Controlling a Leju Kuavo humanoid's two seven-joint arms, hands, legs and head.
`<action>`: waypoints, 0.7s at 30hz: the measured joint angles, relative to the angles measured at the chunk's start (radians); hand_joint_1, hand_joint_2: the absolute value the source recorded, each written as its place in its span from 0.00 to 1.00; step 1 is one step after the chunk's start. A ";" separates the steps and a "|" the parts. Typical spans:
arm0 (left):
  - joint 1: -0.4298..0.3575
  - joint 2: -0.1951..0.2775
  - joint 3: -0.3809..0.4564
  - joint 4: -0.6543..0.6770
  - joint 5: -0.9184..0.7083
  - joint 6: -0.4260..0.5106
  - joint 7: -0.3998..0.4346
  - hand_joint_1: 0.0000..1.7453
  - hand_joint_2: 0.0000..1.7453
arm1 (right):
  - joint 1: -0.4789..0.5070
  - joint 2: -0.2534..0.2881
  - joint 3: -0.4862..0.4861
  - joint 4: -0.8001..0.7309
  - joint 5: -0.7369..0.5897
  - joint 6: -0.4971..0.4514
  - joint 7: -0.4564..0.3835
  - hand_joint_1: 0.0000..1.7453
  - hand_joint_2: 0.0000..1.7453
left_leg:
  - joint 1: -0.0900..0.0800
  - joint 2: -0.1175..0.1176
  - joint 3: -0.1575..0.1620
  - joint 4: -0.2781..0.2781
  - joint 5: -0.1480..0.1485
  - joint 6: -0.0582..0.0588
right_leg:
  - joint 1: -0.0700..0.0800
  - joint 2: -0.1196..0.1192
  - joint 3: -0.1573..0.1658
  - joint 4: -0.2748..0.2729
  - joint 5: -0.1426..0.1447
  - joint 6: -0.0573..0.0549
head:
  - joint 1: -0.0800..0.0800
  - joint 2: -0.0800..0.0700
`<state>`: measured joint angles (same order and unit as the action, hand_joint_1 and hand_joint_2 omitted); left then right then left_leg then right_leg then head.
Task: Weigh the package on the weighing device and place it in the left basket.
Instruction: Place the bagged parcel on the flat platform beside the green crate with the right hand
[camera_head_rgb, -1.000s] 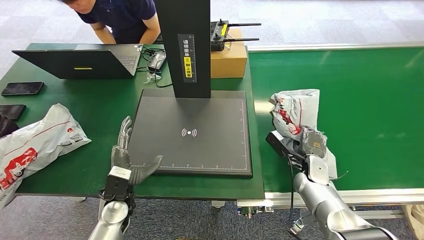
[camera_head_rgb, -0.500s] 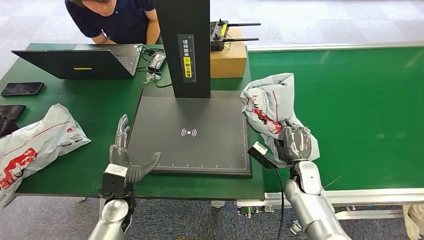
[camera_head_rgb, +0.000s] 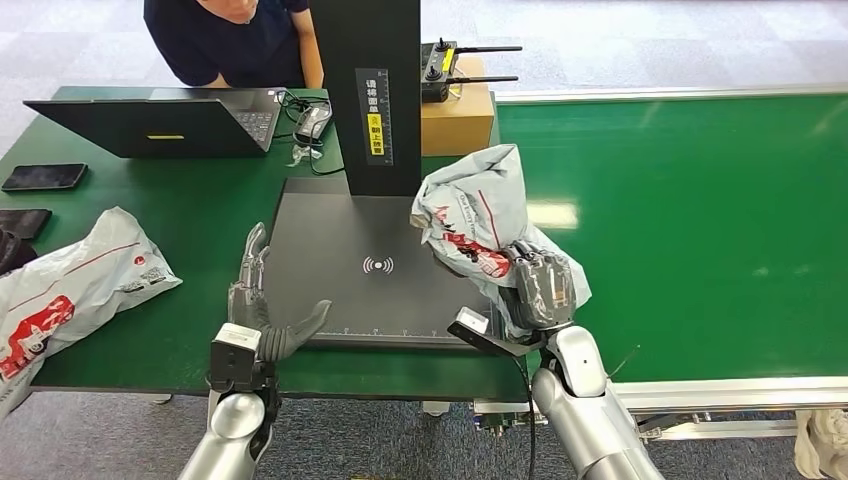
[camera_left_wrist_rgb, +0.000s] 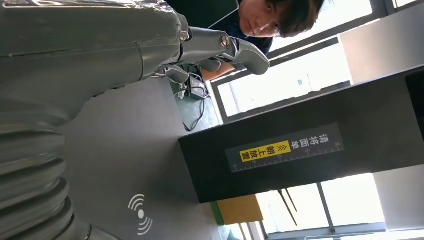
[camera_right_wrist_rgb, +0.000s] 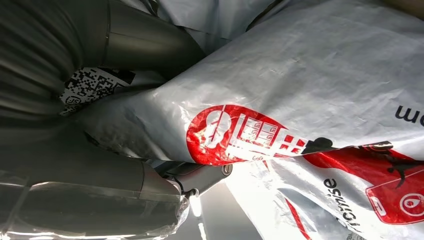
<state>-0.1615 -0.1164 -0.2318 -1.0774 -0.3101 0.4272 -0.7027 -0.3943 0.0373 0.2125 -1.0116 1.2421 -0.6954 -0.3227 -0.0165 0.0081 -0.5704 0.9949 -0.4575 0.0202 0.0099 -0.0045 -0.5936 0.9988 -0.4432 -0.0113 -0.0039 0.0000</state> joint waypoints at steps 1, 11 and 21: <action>-0.002 0.001 -0.005 0.001 0.002 0.002 0.000 0.00 1.00 | -0.003 0.005 0.010 0.000 0.000 0.000 0.000 0.84 1.00 | 0.000 0.000 0.000 0.000 0.000 0.000 | 0.000 0.000 0.000 0.000 0.000 0.000 | 0.000 0.000; -0.006 0.010 -0.046 0.007 0.015 0.047 0.000 0.00 1.00 | -0.118 0.051 0.093 0.068 0.019 0.000 0.008 0.82 1.00 | 0.000 0.000 0.000 0.000 0.000 0.000 | 0.000 0.000 0.000 0.001 0.000 0.000 | 0.000 0.000; 0.000 0.010 -0.066 0.005 -0.018 0.062 0.000 0.00 1.00 | -0.186 0.067 0.107 0.161 0.012 0.000 0.011 0.82 1.00 | 0.000 0.000 0.000 0.000 0.000 0.000 | 0.000 0.000 0.000 0.001 0.000 0.000 | 0.000 0.000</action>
<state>-0.1614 -0.1064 -0.2974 -1.0723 -0.3283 0.4891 -0.7027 -0.5806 0.1043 0.3195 -0.8510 1.2539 -0.6950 -0.3117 -0.0166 0.0082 -0.5707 0.9949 -0.4572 0.0199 0.0097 -0.0045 -0.5939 0.9994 -0.4431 -0.0114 -0.0038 0.0000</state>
